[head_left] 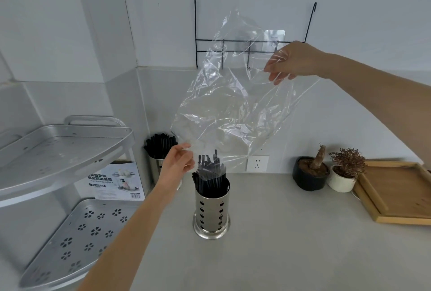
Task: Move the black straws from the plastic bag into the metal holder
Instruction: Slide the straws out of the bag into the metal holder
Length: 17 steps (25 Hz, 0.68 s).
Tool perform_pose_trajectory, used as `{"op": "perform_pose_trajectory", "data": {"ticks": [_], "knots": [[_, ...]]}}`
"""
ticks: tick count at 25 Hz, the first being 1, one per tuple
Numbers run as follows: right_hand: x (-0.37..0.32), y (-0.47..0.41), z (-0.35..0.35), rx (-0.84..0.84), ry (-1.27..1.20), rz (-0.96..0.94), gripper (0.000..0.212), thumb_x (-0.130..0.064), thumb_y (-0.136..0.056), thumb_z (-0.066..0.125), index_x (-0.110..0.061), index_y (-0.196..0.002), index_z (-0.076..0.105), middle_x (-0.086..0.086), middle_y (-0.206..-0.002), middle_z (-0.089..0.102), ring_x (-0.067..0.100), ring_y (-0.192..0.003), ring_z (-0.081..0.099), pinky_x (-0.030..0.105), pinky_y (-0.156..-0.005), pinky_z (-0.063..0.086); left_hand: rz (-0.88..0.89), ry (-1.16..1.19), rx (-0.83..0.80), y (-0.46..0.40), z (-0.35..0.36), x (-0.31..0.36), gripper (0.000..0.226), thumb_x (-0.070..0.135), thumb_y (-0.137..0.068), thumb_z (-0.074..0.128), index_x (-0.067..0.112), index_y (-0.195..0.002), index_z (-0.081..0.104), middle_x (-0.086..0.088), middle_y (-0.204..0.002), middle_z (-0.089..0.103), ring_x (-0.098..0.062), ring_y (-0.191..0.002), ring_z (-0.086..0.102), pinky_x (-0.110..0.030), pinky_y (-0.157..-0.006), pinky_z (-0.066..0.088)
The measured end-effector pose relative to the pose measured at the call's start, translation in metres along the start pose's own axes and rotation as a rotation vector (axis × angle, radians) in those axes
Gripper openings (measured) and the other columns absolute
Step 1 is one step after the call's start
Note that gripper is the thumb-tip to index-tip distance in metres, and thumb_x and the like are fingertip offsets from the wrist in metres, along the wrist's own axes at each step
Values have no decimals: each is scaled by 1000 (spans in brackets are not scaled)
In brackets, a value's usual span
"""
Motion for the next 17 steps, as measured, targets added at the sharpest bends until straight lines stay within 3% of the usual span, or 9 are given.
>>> {"op": "perform_pose_trajectory", "data": {"ticks": [3, 9, 11, 17], "knots": [[2, 5, -12, 38, 20, -3, 9, -27, -86, 59, -19, -90, 62, -9, -72, 68, -8, -47, 62, 17, -60, 42, 1, 9, -43, 1, 12, 0, 19, 3, -88, 47, 19, -95, 53, 0, -74, 52, -3, -54, 58, -13, -59, 52], [9, 9, -15, 124, 1, -11, 8, -22, -85, 59, -20, -78, 62, -10, -64, 66, -10, -41, 58, 5, -47, 41, -70, 26, -146, 5, 21, -6, 22, 4, -88, 47, 16, -107, 51, 1, -73, 57, -8, -67, 64, -22, -68, 55], [9, 6, -7, 129, -41, -23, 7, -18, -85, 60, -17, -78, 62, -15, -48, 64, -9, -39, 57, 0, -42, 36, -74, 13, -141, 8, 19, -8, 25, 2, -88, 45, 14, -110, 49, 0, -76, 56, -9, -71, 64, -19, -70, 55], [7, -8, 3, 176, -47, -68, 9, -19, -84, 60, -13, -84, 67, -16, -48, 63, -8, -40, 58, -4, -55, 42, -83, -131, -125, 4, 6, -18, 30, -5, -86, 41, 13, -107, 52, 1, -80, 53, -15, -83, 57, -21, -79, 47]]}}
Point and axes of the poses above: each hand's wrist, its own y-axis away from the middle knuckle, its own z-axis out of the palm, x = y × z, the point moved 4 cm from there along -y, towards the middle knuckle
